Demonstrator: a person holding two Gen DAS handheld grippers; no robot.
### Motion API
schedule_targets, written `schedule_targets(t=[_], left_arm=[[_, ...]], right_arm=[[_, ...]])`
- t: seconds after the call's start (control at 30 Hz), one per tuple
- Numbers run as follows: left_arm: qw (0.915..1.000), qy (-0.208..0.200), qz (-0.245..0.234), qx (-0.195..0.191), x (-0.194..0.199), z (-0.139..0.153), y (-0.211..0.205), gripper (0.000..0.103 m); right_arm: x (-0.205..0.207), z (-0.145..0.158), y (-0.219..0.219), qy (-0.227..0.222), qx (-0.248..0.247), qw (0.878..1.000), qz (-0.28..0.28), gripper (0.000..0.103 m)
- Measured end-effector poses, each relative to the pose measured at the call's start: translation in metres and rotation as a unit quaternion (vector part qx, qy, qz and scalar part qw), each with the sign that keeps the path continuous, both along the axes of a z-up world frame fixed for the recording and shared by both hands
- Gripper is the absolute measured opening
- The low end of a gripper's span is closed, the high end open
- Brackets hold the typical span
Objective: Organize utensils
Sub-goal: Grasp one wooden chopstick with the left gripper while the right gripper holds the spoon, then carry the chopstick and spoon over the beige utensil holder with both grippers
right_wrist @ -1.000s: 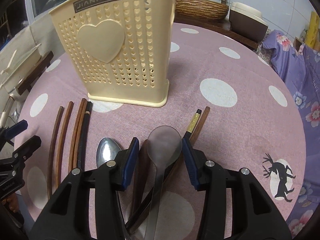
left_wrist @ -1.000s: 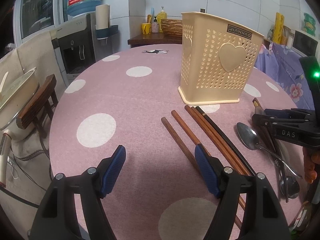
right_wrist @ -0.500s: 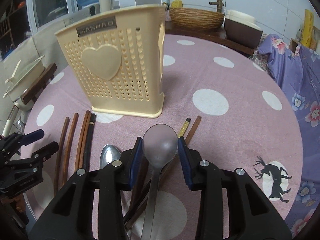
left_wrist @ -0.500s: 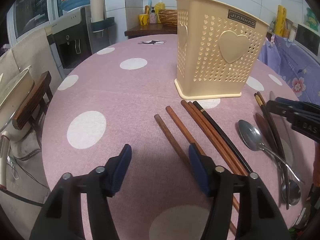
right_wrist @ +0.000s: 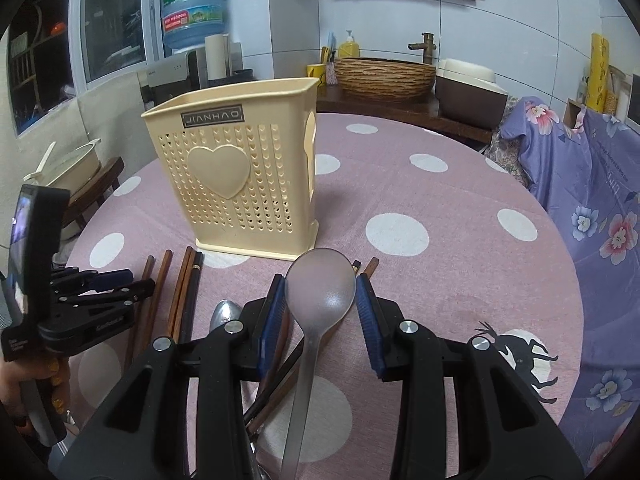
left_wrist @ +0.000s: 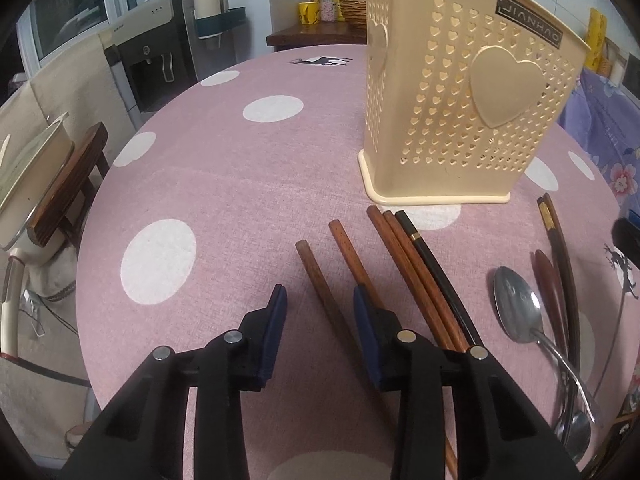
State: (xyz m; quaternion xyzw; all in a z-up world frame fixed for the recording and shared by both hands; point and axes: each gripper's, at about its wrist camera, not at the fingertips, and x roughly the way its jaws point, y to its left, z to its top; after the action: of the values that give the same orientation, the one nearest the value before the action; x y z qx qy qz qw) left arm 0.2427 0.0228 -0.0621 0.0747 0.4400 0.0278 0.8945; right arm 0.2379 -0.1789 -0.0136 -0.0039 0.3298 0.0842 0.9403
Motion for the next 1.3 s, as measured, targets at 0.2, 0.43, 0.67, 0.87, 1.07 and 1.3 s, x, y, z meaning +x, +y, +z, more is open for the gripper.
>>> schedule_targets(t=[0.2,0.43,0.67,0.87,1.07,1.3], left_arm=[[0.9999,0.005,0.007,-0.008,0.006,0.001,-0.006,0.018],[0.9996,0.003,0.016,-0.023,0.008,0.004,-0.006,0.011],[0.9983,0.002,0.022,-0.054,0.017,0.006,-0.003,0.008],[0.9973,-0.005,0.017,-0.072,0.015,0.011,-0.001,0.008],[0.9952,-0.038,0.010,-0.089,0.012,0.034,0.002,0.008],[0.9886,-0.105,-0.012,-0.107,-0.005,0.083,0.007,0.008]], right_arm=[[-0.003,0.002,-0.002,-0.007,0.009,1.000,0.006,0.037],[-0.004,0.004,0.001,-0.013,0.006,1.000,0.008,0.037],[-0.004,0.005,-0.001,-0.016,0.010,1.000,0.008,0.037],[-0.003,0.007,-0.004,-0.022,0.014,1.000,0.010,0.037],[-0.004,0.014,-0.007,-0.034,0.021,0.999,0.016,0.037],[-0.006,0.033,-0.014,-0.050,0.039,0.998,0.027,0.036]])
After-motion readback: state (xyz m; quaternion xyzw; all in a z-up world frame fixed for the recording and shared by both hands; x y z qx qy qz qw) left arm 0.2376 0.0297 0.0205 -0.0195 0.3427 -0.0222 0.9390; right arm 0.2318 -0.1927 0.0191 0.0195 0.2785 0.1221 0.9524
